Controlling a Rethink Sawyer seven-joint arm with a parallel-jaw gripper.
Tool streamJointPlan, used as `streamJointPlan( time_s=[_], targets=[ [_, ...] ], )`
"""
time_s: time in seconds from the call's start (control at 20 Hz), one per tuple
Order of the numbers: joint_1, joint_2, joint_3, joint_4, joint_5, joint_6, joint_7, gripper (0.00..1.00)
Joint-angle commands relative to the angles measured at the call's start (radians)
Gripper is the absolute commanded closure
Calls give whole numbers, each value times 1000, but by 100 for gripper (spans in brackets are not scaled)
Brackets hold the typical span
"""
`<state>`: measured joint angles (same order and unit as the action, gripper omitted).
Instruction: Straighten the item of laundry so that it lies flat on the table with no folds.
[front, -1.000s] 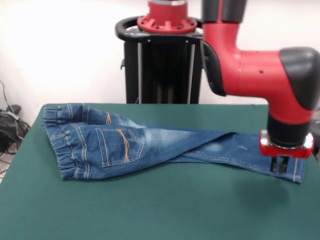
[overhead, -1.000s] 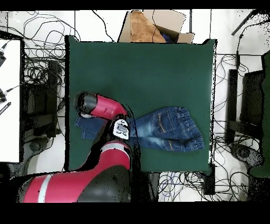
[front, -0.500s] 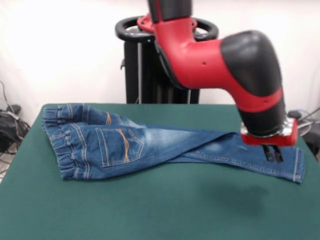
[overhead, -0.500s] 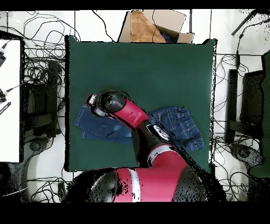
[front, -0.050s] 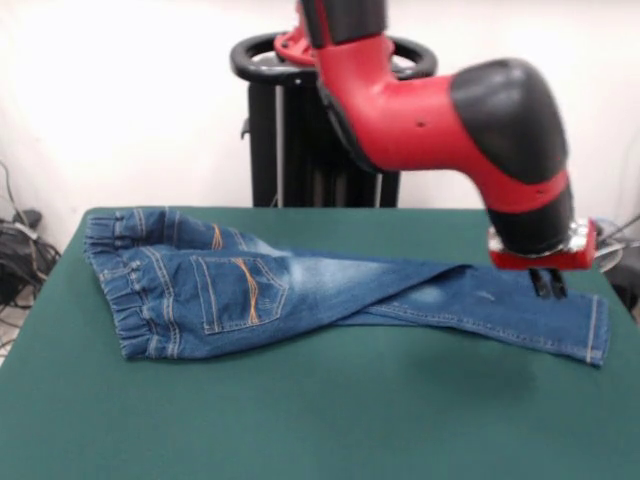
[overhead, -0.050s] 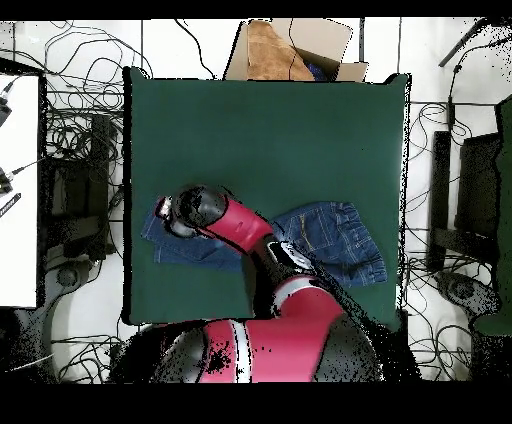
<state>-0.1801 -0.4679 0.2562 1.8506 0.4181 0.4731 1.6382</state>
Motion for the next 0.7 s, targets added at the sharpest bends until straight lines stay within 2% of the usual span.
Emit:
streamJointPlan(
  time_s=[0.05, 0.35, 0.7],
  targets=[
    [200, 29, -176, -114, -96, 182, 249, 100],
    [258, 83, -265, -177, -102, 178, 290, 100],
    [294, 133, -347, -242, -134, 244, 264, 100]
  ],
)
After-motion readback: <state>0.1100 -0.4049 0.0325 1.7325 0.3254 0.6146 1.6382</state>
